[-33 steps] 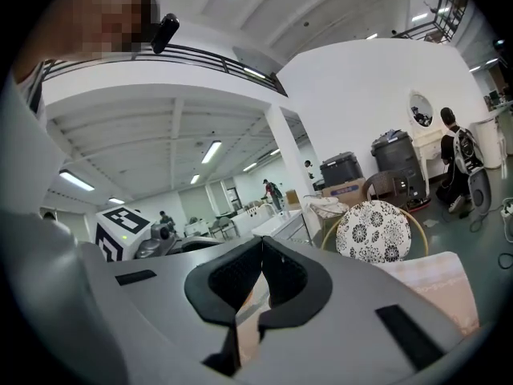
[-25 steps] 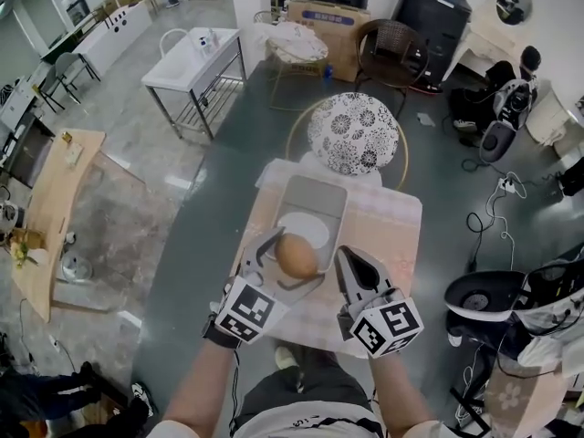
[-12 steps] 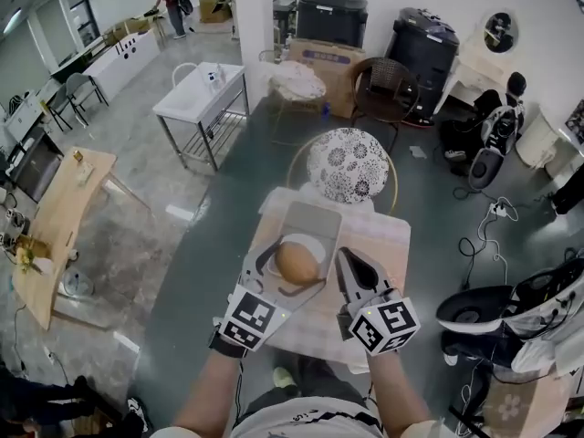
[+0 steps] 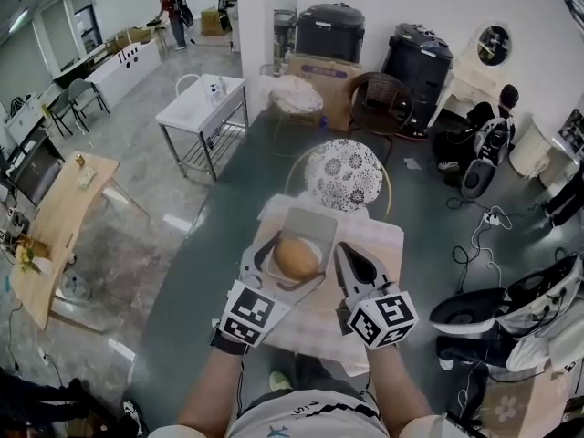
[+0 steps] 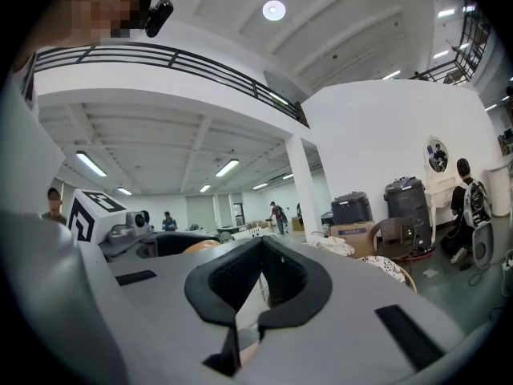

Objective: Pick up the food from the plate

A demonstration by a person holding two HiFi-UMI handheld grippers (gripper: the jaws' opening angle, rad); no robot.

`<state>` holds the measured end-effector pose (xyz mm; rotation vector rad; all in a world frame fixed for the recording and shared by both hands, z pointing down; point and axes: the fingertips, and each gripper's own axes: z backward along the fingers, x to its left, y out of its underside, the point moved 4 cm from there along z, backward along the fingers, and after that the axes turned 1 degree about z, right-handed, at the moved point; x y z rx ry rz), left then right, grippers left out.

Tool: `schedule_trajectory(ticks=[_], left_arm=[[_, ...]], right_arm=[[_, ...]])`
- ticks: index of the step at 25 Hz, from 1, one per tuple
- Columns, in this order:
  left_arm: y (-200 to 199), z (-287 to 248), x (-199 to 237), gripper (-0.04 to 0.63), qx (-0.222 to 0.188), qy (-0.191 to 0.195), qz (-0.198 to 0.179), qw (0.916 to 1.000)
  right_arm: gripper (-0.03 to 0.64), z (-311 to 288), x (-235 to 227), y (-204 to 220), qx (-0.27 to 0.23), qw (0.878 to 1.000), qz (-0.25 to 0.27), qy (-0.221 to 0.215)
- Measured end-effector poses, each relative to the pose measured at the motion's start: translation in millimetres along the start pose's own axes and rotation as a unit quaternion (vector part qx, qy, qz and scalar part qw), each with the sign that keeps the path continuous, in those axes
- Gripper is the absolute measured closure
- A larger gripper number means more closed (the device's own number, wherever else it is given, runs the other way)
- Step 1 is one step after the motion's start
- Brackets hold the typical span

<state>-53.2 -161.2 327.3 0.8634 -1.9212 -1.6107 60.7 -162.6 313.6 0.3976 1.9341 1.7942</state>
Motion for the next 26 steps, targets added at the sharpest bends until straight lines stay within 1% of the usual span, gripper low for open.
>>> schedule_trajectory(ticks=[11, 26], left_arm=[[-10, 4, -8, 0.117, -0.01, -0.004, -0.001, 0.9999], [-7, 3, -10, 0.117, -0.001, -0.006, -0.003, 1.0]], right_arm=[[0.603, 8, 3, -7, -0.001, 1.0, 0.013, -0.003], [0.603, 8, 6, -6, 0.002, 1.0, 0.02, -0.009]])
